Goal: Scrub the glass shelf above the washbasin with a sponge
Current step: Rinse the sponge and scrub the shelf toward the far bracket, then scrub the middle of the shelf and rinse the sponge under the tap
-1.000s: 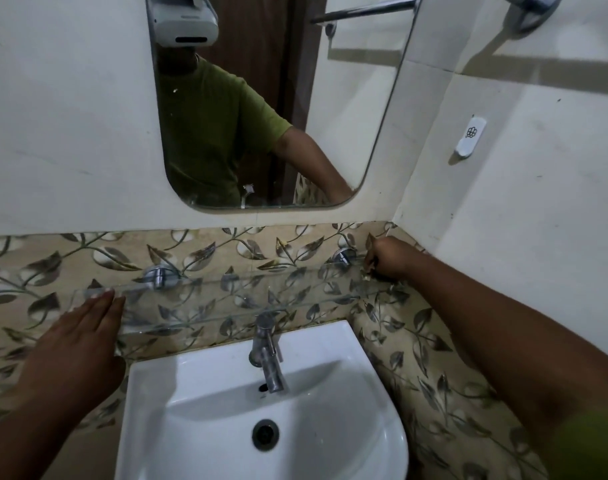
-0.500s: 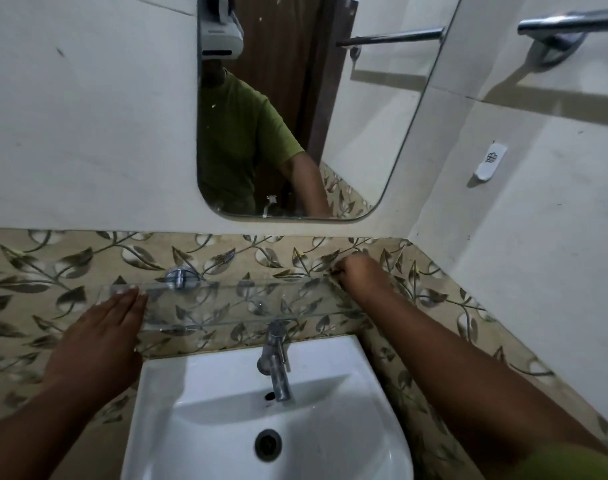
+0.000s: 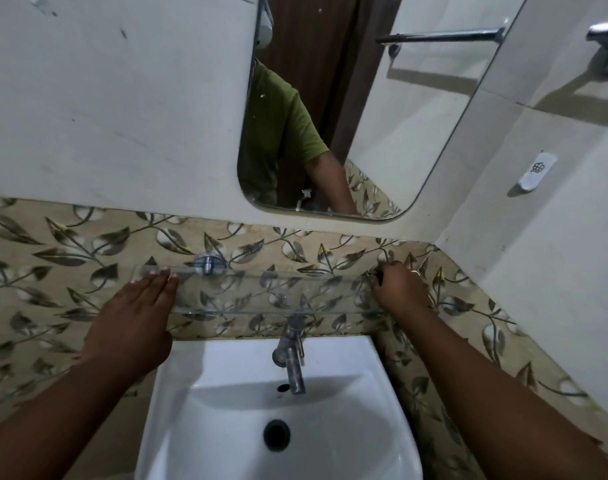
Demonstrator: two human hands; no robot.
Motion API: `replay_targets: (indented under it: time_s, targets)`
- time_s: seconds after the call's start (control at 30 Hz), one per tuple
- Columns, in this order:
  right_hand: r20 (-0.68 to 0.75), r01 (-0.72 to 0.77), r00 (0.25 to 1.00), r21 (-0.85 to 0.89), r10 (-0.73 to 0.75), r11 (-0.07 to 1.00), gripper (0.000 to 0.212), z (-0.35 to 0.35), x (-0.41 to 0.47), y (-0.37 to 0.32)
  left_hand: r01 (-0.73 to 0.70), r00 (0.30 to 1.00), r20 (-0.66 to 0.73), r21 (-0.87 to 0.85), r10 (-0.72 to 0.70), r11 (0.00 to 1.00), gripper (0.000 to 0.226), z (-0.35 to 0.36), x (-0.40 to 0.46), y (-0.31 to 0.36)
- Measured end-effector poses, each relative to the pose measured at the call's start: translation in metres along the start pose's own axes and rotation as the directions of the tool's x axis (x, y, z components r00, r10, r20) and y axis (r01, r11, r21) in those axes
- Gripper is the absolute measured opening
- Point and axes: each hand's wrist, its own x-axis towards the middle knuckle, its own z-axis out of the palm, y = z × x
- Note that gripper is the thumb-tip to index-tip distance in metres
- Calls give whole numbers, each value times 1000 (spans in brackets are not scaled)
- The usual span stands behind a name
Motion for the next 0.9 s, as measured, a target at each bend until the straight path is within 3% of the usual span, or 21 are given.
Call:
replay_targets:
  time_s: [0.17,0.53,0.77,0.9]
  targets:
    - [4,-93,996,25,93,995,33,5,4,-7,-5,1000,6,9,5,1000,91,2,1,-1]
    - [122,-110,987,78,100,991,26,-5,4,-75,-5,1000,23,23,4,1000,92,1,1,-2]
    - [78,-13,997,228,-5,974,19,-9,-25,-161,-8,1000,26,24,7,1000,92,-2,-2,-1]
    - [65,151,982,277,-175,949,22,-14,-41,-221,-6,999,37,22,5,1000,93,-3,-3,-1]
